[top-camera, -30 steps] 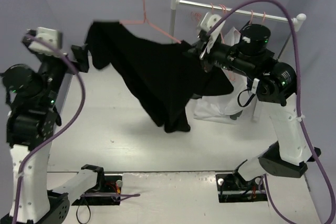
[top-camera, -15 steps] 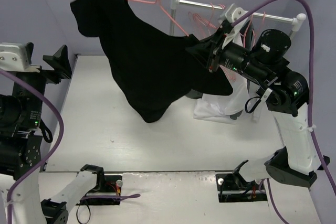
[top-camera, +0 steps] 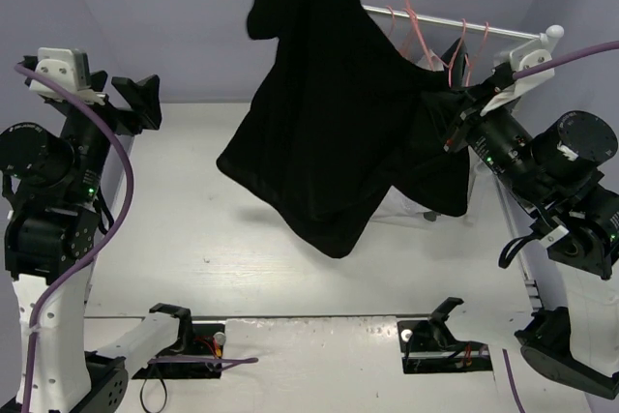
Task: Place the t-shirt on the hanger
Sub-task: Place the hanger at the clothesline.
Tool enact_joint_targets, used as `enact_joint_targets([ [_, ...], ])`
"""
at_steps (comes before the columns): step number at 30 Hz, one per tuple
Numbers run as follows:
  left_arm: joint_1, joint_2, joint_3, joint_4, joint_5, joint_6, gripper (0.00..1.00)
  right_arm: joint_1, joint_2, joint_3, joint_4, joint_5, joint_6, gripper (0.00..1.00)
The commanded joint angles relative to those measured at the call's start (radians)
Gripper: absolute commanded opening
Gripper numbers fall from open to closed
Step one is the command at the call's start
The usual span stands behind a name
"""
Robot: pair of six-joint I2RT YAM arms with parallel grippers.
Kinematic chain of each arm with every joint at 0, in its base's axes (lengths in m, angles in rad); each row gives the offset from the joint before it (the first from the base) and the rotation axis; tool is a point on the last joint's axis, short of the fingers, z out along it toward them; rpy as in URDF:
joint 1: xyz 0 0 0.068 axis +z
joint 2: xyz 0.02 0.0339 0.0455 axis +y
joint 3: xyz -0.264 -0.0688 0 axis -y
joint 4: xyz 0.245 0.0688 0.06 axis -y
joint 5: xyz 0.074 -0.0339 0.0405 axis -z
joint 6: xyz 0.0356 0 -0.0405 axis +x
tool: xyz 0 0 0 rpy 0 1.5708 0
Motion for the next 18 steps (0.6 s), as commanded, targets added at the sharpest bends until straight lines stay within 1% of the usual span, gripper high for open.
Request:
enact_joint_targets([
  [1,0.002,0.019,-0.015,0.044,0.062,-0.085,0.74,0.003,0.058,0.048,0.135,0.179,-0.075,0.00],
  [4,0.002,0.013,-0.030,0.041,0.066,-0.088,0.74,0.003,0.071,0.071,0.135,0.179,-0.094,0.00],
  [7,0.002,0.001,-0.053,0.024,0.055,-0.074,0.74,0.003,0.057,0.016,0.135,0.172,-0.091,0.00],
  [11,0.003,-0.020,-0.102,-0.014,0.032,-0.056,0.74,0.003,0.012,-0.127,0.135,0.175,-0.064,0.00],
  [18,-0.002,-0.114,-0.275,-0.097,-0.033,-0.030,0.74,0.001,-0.153,-0.421,0.132,0.229,0.029,0.00],
])
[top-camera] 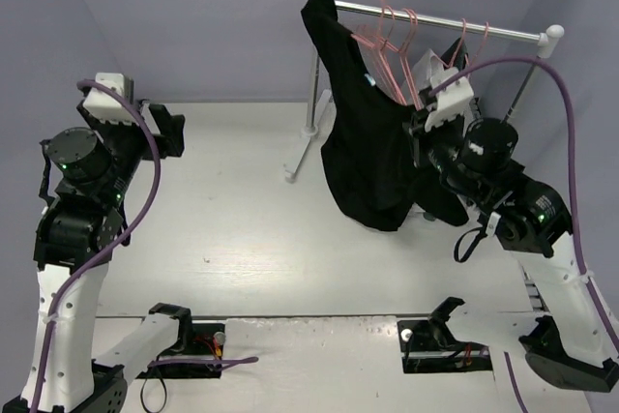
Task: Place the t-shirt on the hanger
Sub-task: Place the hanger at the clothesline.
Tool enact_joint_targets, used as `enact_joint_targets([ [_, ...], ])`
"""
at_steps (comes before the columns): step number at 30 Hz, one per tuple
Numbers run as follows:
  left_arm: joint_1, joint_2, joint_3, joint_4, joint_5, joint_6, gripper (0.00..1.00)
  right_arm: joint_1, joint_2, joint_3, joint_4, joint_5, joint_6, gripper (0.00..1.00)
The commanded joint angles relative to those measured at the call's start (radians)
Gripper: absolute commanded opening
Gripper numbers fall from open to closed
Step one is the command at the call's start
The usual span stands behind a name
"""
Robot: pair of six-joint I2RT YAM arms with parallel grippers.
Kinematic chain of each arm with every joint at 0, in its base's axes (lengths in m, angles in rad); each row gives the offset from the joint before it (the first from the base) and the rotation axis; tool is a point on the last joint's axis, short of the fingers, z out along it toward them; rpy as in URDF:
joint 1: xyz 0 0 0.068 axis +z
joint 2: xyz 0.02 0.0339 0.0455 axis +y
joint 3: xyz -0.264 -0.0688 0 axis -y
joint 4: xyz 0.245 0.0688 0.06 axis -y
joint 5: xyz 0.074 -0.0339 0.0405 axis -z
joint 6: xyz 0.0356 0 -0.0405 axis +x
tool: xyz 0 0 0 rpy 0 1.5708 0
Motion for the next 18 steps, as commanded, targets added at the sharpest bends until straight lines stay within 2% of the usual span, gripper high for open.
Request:
enact_joint_targets([
  [1,-0.005,-0.055,-0.060,-0.025,-0.049,0.019,0.74,0.000,-0.117,-0.127,0.108,0.074,0.079,0.00],
  [6,-0.014,-0.071,-0.122,-0.042,-0.075,0.016,0.74,-0.001,-0.133,-0.260,0.109,0.100,0.123,0.00],
  [12,-0.015,-0.053,-0.119,-0.042,-0.059,0.000,0.74,-0.033,-0.063,-0.285,0.129,0.104,0.156,0.00],
  [18,-0.015,-0.070,-0.151,-0.043,-0.063,-0.007,0.74,-0.066,0.033,-0.269,0.265,0.102,0.156,0.00],
])
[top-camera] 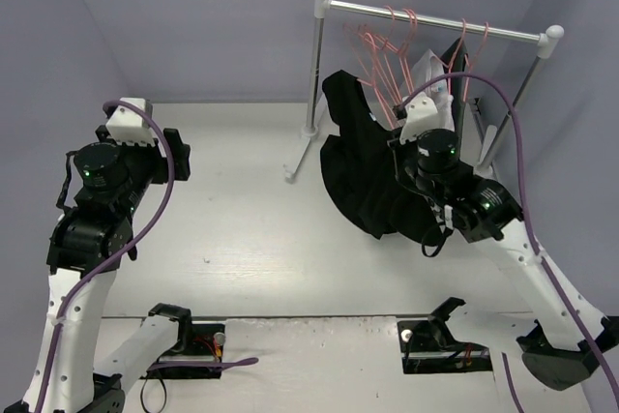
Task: Place the t-shirt on the hanger
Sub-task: Place the hanger at the clothesline.
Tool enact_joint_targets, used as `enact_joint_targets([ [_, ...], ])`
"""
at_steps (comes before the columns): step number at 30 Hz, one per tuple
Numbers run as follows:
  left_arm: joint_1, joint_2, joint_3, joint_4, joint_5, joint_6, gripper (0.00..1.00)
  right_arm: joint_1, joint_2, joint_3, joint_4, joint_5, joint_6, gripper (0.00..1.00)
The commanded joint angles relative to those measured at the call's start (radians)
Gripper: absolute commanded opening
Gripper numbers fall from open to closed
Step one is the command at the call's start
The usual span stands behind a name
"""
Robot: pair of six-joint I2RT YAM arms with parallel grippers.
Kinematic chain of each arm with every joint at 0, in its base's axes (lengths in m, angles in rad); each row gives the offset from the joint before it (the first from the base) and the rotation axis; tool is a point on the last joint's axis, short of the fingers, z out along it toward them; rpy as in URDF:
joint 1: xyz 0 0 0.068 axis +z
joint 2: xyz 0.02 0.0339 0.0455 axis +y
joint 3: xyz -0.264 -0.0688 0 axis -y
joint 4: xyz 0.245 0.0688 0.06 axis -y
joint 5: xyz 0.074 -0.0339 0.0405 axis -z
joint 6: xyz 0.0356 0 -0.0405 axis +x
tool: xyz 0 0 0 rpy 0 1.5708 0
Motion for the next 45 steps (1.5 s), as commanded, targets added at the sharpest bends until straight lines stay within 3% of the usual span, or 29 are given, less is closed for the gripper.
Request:
enact_joint_targets([
  [1,-0.004,-0.008,0.001,0.045,-0.007,-0.016,0.74,-0.028,0.076,0.051,0.226,0.034,0.022,0.00],
  [8,-0.008,-0.020,-0.009,0.029,-0.015,-0.025,0.74,-0.092,0.267,0.187,0.370,0.054,0.084,0.00],
  [16,-0.014,-0.040,-0.026,0.008,-0.042,-0.010,0.74,-0.123,0.459,0.324,0.415,0.035,0.110,0.00],
  [26,-0.020,-0.040,-0.047,0.009,-0.044,-0.016,0.74,-0.137,0.524,0.224,0.465,-0.012,0.181,0.01],
  [29,-0.020,-0.035,-0.040,0.008,-0.043,-0.013,0.74,-0.137,0.506,0.201,0.466,-0.022,0.180,0.16],
  [33,-0.020,-0.021,-0.007,0.002,-0.046,-0.011,0.74,-0.137,0.433,0.216,0.465,-0.035,0.152,0.57],
  [36,-0.020,-0.013,0.029,-0.005,-0.051,-0.010,0.74,-0.137,0.340,0.207,0.463,-0.036,0.121,0.71],
  [40,-0.020,-0.013,0.077,-0.027,-0.064,-0.009,0.74,-0.137,0.130,0.128,0.456,-0.017,0.074,0.97],
  [45,-0.020,-0.034,0.114,-0.076,-0.102,0.013,0.74,-0.137,-0.188,-0.040,0.446,0.061,0.043,1.00],
])
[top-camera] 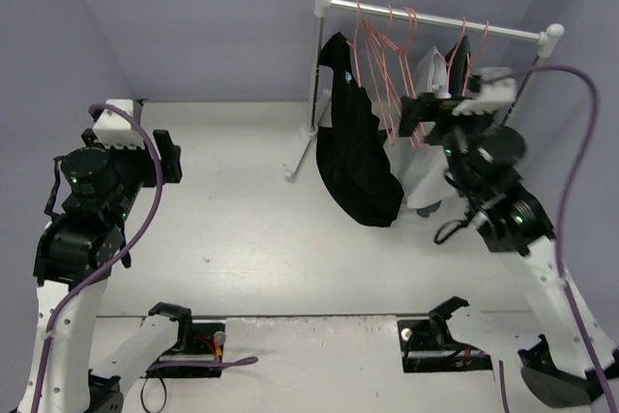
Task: Place the t-shirt on the hanger
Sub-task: Place the hanger at the clothesline, then reset both arms
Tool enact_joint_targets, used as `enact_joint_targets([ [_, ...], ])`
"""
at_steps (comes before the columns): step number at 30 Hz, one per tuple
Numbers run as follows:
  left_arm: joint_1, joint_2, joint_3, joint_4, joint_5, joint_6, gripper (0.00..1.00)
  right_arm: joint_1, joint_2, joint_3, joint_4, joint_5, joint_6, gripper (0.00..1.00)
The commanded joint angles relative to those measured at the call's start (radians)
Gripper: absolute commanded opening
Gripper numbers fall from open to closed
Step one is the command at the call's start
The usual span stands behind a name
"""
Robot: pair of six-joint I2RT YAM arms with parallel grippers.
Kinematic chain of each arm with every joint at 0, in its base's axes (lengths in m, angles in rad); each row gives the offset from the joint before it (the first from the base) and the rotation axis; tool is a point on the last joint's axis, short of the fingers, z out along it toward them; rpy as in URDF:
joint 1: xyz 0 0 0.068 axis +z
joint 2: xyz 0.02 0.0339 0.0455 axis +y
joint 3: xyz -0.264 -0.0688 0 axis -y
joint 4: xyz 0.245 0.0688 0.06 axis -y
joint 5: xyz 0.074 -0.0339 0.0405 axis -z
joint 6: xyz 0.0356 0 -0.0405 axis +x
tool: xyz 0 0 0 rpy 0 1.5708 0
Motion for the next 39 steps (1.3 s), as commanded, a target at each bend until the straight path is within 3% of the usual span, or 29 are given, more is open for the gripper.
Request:
enact_joint_targets([
  [1,-0.005,-0.026,0.067,-0.014,-0.054,0.023,0.74,-0.007,-0.291,-0.124,0.054,0.093,-0.047,1.00],
  [10,-0.003,-0.142,-0.024,-0.067,-0.118,0.051,0.74,-0.003,-0.740,-0.317,-0.083,0.210,-0.145,1.00],
  [18,-0.003,-0.233,-0.120,-0.107,-0.153,0.064,0.74,0.008,-0.929,-0.402,-0.174,0.367,-0.127,1.00],
  [23,-0.003,-0.275,-0.170,-0.119,-0.161,0.046,0.74,0.011,-0.978,-0.439,-0.191,0.398,-0.154,1.00],
  [39,-0.002,-0.257,-0.171,-0.150,-0.153,0.007,0.74,0.087,-0.885,-0.362,-0.261,0.364,-0.128,1.00],
])
